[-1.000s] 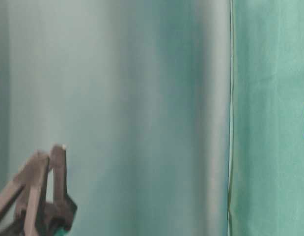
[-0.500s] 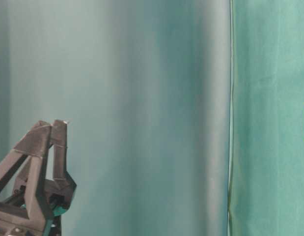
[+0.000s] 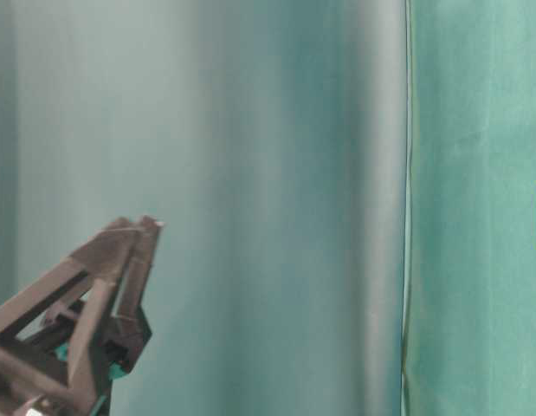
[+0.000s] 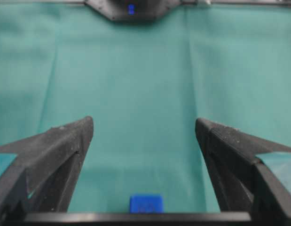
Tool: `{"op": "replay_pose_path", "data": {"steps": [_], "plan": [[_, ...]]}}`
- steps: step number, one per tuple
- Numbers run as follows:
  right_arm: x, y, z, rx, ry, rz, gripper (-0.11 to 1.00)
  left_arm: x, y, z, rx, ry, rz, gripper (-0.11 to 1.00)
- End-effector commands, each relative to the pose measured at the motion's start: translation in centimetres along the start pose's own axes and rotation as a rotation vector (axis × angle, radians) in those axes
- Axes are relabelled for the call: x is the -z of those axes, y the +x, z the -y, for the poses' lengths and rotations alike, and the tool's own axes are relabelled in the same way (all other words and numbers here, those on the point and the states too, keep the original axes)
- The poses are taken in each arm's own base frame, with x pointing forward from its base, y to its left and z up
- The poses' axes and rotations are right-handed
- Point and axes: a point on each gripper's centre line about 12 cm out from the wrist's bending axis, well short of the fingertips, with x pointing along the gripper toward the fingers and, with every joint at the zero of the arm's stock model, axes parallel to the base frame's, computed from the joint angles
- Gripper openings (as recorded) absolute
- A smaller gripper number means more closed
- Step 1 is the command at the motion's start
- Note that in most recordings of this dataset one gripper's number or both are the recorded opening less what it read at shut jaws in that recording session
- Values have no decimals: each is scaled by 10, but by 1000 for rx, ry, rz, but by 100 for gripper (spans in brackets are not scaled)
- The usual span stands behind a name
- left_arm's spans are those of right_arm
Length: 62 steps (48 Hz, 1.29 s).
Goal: Handover the blue block to the right arm after grasping it with the left arm, then place it in the designated position.
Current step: 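Move the open left gripper toward the blue cube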
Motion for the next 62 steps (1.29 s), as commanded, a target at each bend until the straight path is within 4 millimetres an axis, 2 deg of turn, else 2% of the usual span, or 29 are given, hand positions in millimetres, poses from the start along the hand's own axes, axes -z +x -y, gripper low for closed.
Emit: {"op": "replay_pose_path", "data": {"steps": [1, 21, 62], "plan": [[-9, 3, 0, 1, 0, 20, 93, -16, 0, 0, -2, -7, -31, 100], [-9, 3, 0, 1, 0, 17, 93, -21, 11, 0, -6, -10, -299, 100], [-6, 5, 0, 2, 0, 3, 93, -21, 11, -1, -8, -7, -305, 100]]}}
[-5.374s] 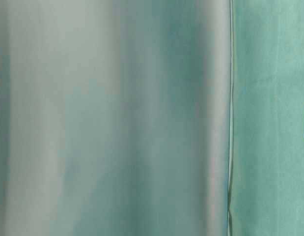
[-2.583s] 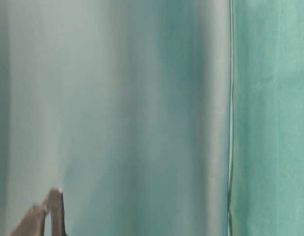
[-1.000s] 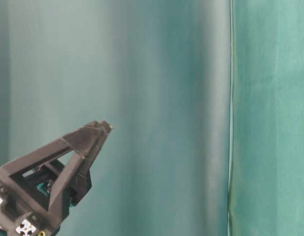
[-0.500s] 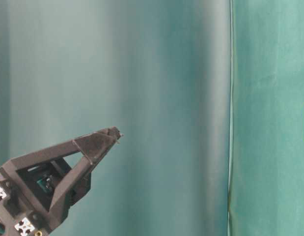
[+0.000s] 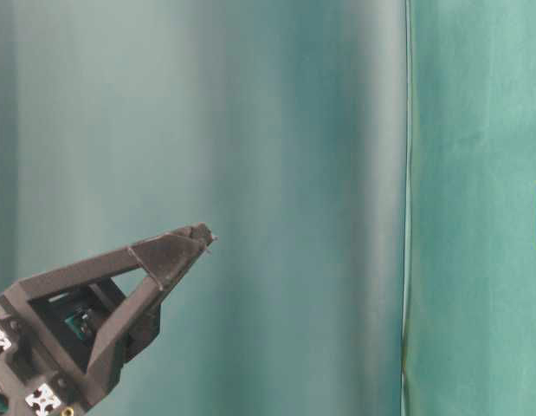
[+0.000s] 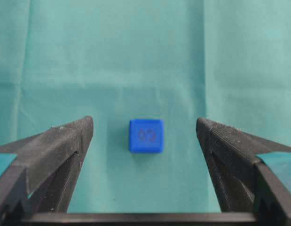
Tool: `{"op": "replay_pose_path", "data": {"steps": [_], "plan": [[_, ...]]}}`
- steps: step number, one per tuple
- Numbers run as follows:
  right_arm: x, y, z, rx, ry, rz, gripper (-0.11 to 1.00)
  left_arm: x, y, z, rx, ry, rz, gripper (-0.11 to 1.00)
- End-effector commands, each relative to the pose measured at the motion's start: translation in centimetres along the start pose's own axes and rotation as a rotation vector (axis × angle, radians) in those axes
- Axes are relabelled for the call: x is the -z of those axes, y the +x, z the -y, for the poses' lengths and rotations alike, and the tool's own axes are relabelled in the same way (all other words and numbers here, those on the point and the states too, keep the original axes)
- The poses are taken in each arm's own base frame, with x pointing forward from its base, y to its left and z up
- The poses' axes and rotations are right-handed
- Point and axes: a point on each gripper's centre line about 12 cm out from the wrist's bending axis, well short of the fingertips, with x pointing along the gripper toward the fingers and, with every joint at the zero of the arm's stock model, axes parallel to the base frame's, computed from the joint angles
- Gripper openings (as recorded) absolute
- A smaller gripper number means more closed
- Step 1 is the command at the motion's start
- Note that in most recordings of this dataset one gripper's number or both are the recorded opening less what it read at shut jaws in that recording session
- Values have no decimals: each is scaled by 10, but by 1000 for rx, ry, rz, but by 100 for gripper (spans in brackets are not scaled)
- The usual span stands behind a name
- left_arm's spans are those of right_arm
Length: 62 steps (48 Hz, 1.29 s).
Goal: Handover the blue block to the right arm after grasping it with the left arm, then place it in the designated position.
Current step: 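Move the open left gripper toward the blue cube, then lower the left gripper around the blue cube and close on it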
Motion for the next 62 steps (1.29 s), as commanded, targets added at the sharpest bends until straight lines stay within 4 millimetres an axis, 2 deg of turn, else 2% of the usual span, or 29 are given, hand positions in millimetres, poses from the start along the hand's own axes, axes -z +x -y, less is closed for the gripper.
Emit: {"op": "replay_pose_path", "data": {"steps": [1, 41, 62], "plan": [[-11, 2, 0, 0, 0, 25, 93, -11, -9, -1, -3, 0, 40, 100], [-10, 2, 0, 0, 0, 23, 93, -10, -8, -1, -3, 0, 37, 100], [-10, 2, 0, 1, 0, 19, 93, 9, 26, -2, -4, 1, 2, 100]]}}
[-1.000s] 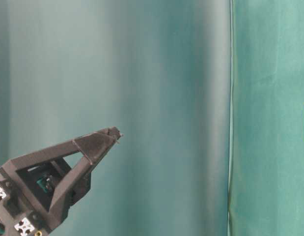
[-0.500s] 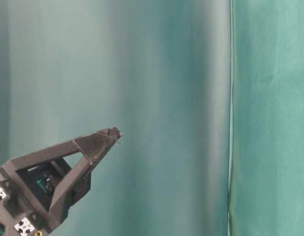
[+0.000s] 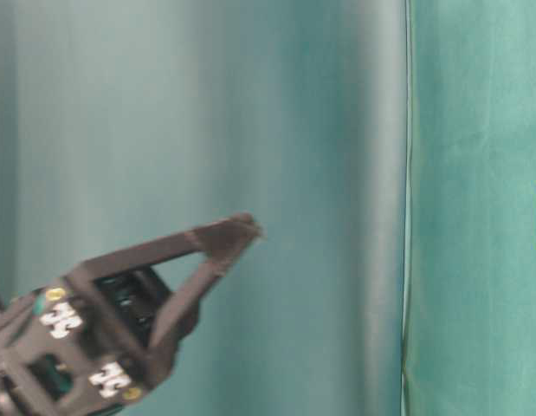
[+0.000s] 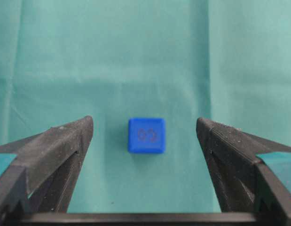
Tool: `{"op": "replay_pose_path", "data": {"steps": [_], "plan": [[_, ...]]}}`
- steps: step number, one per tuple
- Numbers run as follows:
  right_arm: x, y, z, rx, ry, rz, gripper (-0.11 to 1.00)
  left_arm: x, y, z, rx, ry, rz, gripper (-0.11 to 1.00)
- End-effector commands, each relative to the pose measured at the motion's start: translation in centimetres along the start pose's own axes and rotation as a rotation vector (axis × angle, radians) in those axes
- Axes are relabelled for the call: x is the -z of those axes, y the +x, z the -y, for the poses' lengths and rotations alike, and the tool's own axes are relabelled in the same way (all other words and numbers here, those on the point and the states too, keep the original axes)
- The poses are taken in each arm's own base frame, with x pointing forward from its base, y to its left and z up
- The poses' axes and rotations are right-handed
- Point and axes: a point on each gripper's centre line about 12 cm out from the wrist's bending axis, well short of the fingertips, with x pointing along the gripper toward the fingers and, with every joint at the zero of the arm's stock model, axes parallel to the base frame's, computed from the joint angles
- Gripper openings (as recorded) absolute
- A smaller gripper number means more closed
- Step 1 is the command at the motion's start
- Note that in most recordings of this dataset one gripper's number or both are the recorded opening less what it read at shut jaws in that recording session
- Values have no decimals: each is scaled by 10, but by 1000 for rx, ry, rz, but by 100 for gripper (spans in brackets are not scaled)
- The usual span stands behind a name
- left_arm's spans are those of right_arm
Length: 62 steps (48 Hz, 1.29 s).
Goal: Handover the blue block to the right arm after grasping it with the left arm, then place it in the designated position.
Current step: 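Lower the left gripper around the blue cube and close on it, then lift the blue cube with the left gripper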
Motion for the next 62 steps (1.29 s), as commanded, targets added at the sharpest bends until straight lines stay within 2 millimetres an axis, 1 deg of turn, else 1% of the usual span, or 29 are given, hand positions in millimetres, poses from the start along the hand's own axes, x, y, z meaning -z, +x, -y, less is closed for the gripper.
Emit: {"op": "replay_pose_path", "data": {"steps": [1, 6, 11, 18, 22, 32, 47, 54, 62], "plan": [[-10, 2, -1, -1, 0, 23, 93, -3, 1, -1, -2, 2, 26, 100], [-9, 3, -1, 0, 2, 17, 93, 4, 12, -1, -2, 2, 20, 100], [-9, 3, -1, 0, 2, 17, 93, 14, 29, -1, -2, 2, 11, 100], [-7, 4, 0, 1, 2, 8, 93, 34, 60, -2, -3, 2, -21, 100], [-6, 4, 0, 1, 2, 5, 93, 44, 75, -2, -3, 0, -41, 100], [-4, 5, 0, 2, 2, -6, 93, 63, 102, -2, -3, 0, -51, 100], [-2, 6, 0, 3, 0, -15, 93, 93, 132, -3, -4, 0, -98, 100], [-2, 6, 0, 3, 0, -15, 93, 99, 141, -3, -4, 0, -101, 100], [-2, 6, 0, 3, 0, -15, 93, 102, 143, -3, -4, 0, -103, 100]]}}
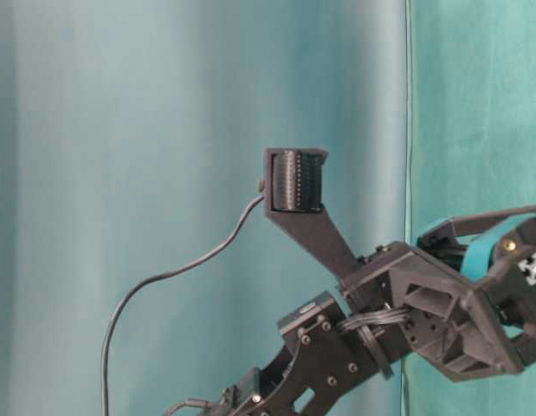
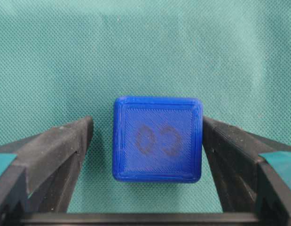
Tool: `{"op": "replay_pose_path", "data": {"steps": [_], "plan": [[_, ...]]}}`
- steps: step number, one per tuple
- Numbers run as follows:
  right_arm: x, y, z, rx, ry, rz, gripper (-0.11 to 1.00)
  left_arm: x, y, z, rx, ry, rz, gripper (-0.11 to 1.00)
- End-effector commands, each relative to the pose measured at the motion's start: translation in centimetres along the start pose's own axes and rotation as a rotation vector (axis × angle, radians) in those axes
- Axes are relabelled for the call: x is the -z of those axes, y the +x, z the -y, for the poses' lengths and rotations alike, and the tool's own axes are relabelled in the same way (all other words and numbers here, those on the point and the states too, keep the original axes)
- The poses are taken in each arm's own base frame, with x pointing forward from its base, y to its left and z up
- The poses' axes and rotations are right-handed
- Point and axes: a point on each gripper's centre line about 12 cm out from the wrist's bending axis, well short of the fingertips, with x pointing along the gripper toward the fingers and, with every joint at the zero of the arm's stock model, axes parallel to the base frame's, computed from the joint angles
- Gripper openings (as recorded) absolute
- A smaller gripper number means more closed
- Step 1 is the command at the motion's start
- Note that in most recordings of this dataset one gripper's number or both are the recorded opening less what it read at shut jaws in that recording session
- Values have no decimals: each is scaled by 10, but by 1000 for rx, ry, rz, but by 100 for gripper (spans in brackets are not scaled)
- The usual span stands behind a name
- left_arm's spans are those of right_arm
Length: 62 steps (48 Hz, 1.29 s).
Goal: Handover the blue block to the right arm after grasping it with the left arm, then place it in the designated position.
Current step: 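Lift the blue cube with the left gripper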
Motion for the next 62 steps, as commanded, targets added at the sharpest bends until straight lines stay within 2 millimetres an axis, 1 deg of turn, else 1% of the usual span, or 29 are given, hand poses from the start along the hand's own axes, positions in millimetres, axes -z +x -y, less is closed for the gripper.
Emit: {"op": "replay_pose_path", "data": {"steps": [1, 20, 25, 26, 29, 34, 35, 36, 50, 62], "plan": [[-9, 2, -1, -1, 2, 22, 93, -8, -5, -1, -1, 0, 31, 100], [-9, 2, -1, -1, 0, 21, 93, -7, -4, 0, 0, 2, 29, 99], [-9, 2, -1, -1, 2, 22, 93, -7, -4, 2, 3, 5, 29, 96], [-9, 2, -1, -1, 0, 21, 93, -7, -4, 2, 3, 4, 28, 95], [-9, 2, -1, -1, 0, 21, 93, -6, -5, 4, 6, 10, 29, 83], [-8, 2, -1, 0, 2, 20, 93, -6, -5, 3, 5, 9, 29, 54], [-9, 2, -1, -1, 0, 21, 93, -6, -5, 3, 5, 9, 28, 48], [-8, 2, -1, -1, 0, 20, 93, -6, -5, 4, 6, 10, 31, 46], [-9, 2, -1, -1, 0, 21, 93, -5, -6, 4, 6, 10, 34, 47], [-8, 2, -1, -1, 0, 18, 93, -13, -13, 4, 7, 7, 60, 47]]}}
